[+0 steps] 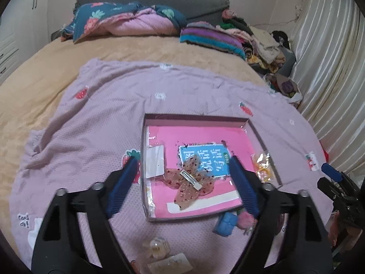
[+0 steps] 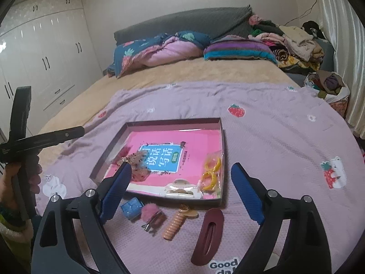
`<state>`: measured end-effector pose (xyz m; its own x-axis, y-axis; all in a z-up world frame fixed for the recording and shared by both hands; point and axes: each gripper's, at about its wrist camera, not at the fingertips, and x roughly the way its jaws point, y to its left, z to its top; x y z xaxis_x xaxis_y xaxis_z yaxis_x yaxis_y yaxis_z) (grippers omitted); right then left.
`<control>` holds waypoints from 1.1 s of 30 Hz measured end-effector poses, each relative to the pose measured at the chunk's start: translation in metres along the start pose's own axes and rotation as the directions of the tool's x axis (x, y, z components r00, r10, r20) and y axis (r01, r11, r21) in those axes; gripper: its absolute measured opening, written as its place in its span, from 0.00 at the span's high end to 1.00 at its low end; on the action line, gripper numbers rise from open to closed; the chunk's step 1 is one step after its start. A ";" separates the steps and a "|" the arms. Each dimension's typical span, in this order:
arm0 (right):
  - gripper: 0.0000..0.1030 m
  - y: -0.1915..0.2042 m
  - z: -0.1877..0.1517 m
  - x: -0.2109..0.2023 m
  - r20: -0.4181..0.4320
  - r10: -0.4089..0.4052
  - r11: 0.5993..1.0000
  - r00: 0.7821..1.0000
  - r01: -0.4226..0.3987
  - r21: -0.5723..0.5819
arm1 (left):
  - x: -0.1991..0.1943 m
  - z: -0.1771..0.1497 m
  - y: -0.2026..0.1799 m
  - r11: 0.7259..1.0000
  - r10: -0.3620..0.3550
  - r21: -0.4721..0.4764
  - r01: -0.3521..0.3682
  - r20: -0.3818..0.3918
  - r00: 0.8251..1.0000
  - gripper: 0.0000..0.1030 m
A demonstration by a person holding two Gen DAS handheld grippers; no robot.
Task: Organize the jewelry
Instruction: 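Lower both held items into the tray and open both tools, then withdraw both tools from the tray and move toward remaining accessories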
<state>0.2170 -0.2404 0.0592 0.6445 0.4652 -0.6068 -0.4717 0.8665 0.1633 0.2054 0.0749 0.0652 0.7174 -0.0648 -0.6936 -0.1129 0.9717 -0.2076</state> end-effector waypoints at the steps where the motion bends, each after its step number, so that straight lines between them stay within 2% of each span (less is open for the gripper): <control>1: 0.14 0.001 0.000 -0.003 0.005 -0.001 1.000 1.000 0.001 -0.001 | -0.005 0.000 -0.001 1.000 -0.003 -0.001 0.003 0.007 1.000 0.17; 3: 0.14 0.000 0.000 -0.011 0.015 -0.002 1.000 1.000 0.002 -0.002 | -0.015 -0.001 -0.002 1.000 -0.001 0.001 0.001 0.027 1.000 0.16; 5: 0.13 0.001 0.000 -0.020 0.030 -0.004 1.000 1.000 0.004 -0.003 | -0.027 -0.002 -0.005 1.000 0.001 0.004 -0.001 0.047 0.999 0.10; 16: 0.12 0.009 -0.004 -0.054 0.085 0.002 1.000 0.996 -0.001 -0.016 | -0.066 -0.014 -0.007 1.000 -0.005 0.007 0.004 0.106 0.994 0.09; 24: 0.12 0.019 -0.011 -0.068 0.098 0.013 0.999 0.995 -0.010 -0.037 | -0.084 -0.027 -0.007 1.000 -0.008 0.014 0.007 0.125 0.992 0.09; 33: 0.12 0.028 -0.026 -0.075 0.084 0.022 0.998 0.996 -0.017 -0.061 | -0.089 -0.050 -0.005 1.000 0.008 0.027 -0.011 0.108 0.994 0.09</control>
<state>0.1400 -0.2555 0.0887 0.6821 0.4979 -0.5355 -0.5185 0.8458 0.1260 0.1076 0.0648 0.0936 0.7862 -0.0321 -0.6171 -0.1020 0.9782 -0.1807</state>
